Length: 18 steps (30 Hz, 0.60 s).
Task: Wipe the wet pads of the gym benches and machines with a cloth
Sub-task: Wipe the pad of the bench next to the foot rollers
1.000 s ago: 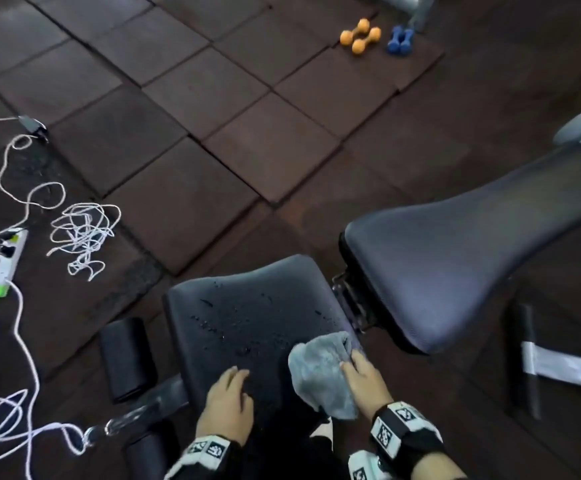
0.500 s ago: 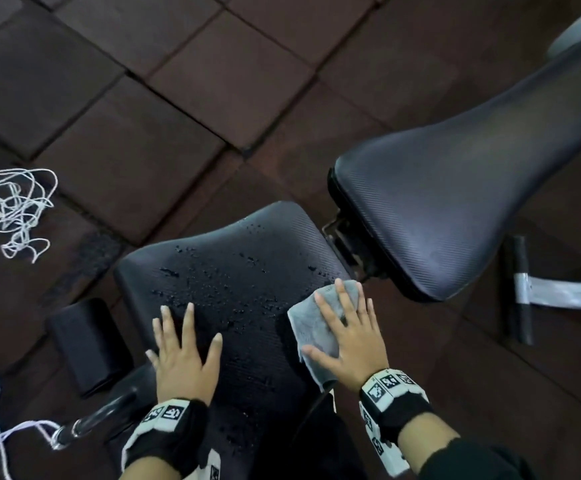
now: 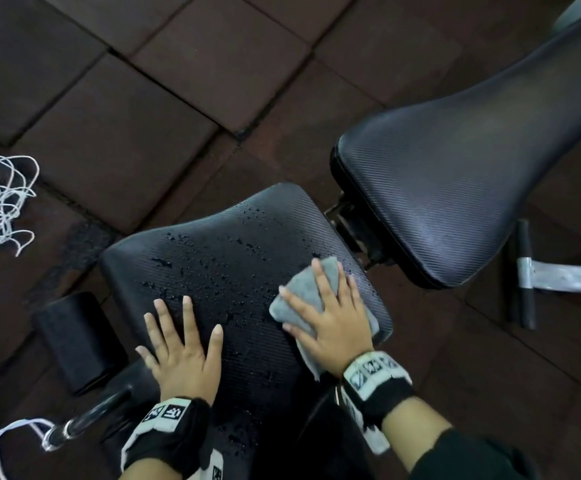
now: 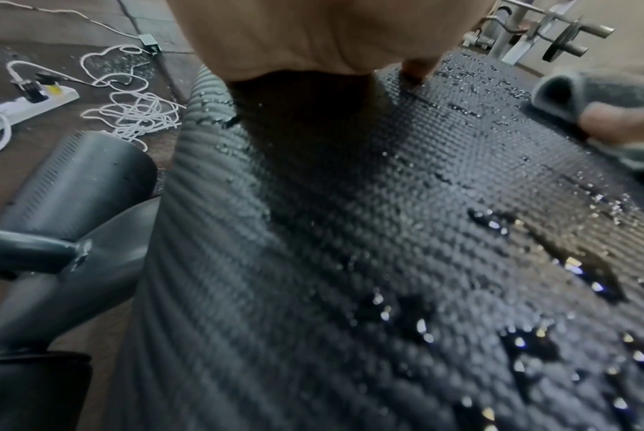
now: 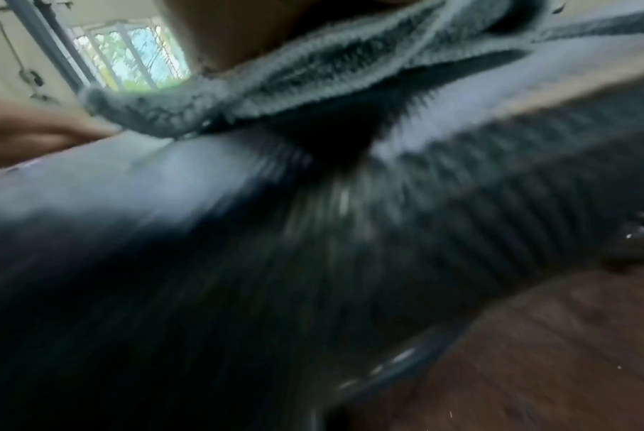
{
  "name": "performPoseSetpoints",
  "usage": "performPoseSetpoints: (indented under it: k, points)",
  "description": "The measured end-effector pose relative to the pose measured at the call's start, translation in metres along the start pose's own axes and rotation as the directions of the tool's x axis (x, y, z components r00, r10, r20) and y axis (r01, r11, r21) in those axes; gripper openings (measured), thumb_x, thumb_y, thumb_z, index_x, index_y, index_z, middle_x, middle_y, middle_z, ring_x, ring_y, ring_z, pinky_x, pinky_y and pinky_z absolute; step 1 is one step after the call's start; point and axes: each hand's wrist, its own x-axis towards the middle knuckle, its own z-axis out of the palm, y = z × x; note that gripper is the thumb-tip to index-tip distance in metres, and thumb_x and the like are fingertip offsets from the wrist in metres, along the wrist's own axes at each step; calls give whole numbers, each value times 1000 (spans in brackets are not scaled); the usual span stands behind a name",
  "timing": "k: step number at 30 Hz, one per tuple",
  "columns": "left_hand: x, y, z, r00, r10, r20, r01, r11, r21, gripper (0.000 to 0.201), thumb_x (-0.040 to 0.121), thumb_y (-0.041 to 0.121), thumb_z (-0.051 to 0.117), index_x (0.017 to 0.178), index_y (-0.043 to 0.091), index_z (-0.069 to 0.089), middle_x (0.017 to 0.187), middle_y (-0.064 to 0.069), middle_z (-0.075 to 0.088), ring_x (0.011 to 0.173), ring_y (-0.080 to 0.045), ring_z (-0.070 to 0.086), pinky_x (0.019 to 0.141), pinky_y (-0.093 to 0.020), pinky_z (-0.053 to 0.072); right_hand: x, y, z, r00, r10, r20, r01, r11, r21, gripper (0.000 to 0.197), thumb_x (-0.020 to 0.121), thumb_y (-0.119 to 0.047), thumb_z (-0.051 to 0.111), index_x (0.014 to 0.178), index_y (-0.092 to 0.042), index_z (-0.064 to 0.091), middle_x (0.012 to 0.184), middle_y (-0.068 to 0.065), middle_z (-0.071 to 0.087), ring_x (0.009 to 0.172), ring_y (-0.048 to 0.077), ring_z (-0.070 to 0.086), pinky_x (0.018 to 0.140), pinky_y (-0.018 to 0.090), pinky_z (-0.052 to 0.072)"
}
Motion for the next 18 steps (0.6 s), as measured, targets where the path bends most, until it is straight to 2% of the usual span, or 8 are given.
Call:
performPoseSetpoints:
  k: [2,5,9,11,13,15,16,18]
  points:
    - [-1,0,0,1000,6,3,-6,1000,-9,80,77,73,5,146,39,-14,148,13,-40,135,-7,-39,113,-52,-13,28,12,-4,998,70,-7,-70,998,-8,54,92,-67,26,143,-52,21,159,9,6,142,42,13,114,55,16]
    - [0,0,-1,1000,9,8,-9,1000,-6,80,76,73,4,145,38,-16,147,13,-41,135,-7,-39,112,-52,-14,42,39,-12,980,196,-17,-194,976,94,54,90,-67,26,142,-52,25,158,10,13,136,38,31,110,50,29]
    - [-1,0,1,1000,8,-3,-8,1000,-20,80,77,72,5,147,37,-13,147,13,-40,135,-7,-39,112,-51,-15,-5,69,-9,934,357,32,-344,870,354,56,87,-72,28,140,-57,21,152,2,24,132,26,39,103,40,41]
    - [0,0,3,1000,9,-16,-9,1000,-19,80,77,72,6,148,36,-12,147,14,-40,136,-8,-37,112,-51,-15,-39,66,-1,946,324,-3,-305,892,333,54,90,-68,26,142,-52,23,155,5,19,131,30,36,107,42,35]
    - [0,-1,4,999,11,-34,-12,1000,-19,80,78,71,7,148,36,-9,148,13,-39,137,-9,-36,112,-51,-15,-68,51,9,973,230,-28,-221,958,184,49,96,-58,24,143,-45,28,157,11,13,128,38,31,109,49,25]
    - [0,-2,6,999,15,-50,-16,1000,-24,80,79,70,9,149,35,-7,150,13,-37,139,-9,-33,113,-52,-13,-84,29,17,993,107,-48,-103,991,90,47,98,-52,25,142,-40,33,158,11,11,136,38,22,109,54,18]
    - [0,-2,7,998,16,-58,-18,1000,-26,80,80,70,9,149,35,-6,150,13,-36,139,-9,-33,113,-53,-12,-87,17,20,997,53,-47,-49,996,75,47,97,-52,27,142,-40,34,158,10,11,140,35,18,109,55,18]
    - [0,-3,8,997,22,-73,-24,999,-27,79,81,69,11,150,34,-5,152,13,-34,140,-10,-31,113,-54,-10,-79,-2,20,1000,-9,-10,10,998,61,47,97,-54,30,143,-44,33,158,8,16,140,35,24,109,55,21]
